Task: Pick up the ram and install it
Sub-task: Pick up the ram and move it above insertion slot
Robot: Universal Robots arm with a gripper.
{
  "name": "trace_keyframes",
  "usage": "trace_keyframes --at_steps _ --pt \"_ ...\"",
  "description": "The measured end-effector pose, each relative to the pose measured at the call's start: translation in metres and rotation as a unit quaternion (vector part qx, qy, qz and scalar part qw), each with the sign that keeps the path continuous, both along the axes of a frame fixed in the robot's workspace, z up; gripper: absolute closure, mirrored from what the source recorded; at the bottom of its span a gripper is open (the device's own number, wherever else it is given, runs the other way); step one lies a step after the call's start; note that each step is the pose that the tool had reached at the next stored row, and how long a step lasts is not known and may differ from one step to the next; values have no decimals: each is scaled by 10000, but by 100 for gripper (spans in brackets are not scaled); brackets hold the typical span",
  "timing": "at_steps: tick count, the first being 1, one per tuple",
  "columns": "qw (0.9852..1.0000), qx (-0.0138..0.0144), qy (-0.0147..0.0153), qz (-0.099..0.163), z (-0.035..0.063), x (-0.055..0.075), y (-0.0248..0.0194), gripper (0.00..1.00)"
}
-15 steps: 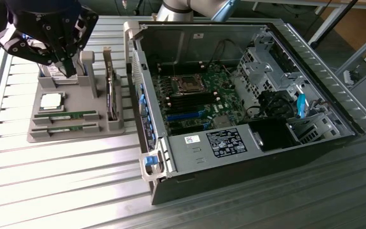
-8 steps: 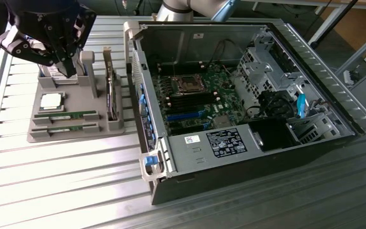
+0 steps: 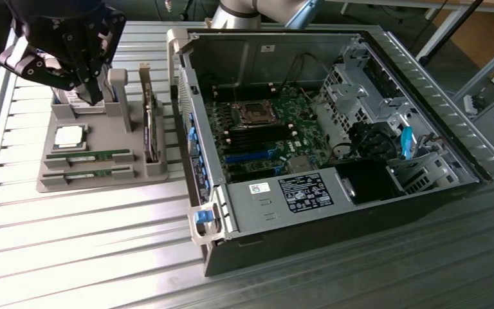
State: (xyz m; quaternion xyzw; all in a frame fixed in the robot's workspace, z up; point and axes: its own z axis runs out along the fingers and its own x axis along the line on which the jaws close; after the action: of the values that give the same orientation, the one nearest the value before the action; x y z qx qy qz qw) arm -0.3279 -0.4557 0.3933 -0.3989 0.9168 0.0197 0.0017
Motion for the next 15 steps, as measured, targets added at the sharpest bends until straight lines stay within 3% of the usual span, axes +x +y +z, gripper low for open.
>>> trace_keyframes --at_steps 9,15 --pt "9991 -16 0 425 0 0 0 91" --pt "9967 -29 0 814 0 0 0 91"
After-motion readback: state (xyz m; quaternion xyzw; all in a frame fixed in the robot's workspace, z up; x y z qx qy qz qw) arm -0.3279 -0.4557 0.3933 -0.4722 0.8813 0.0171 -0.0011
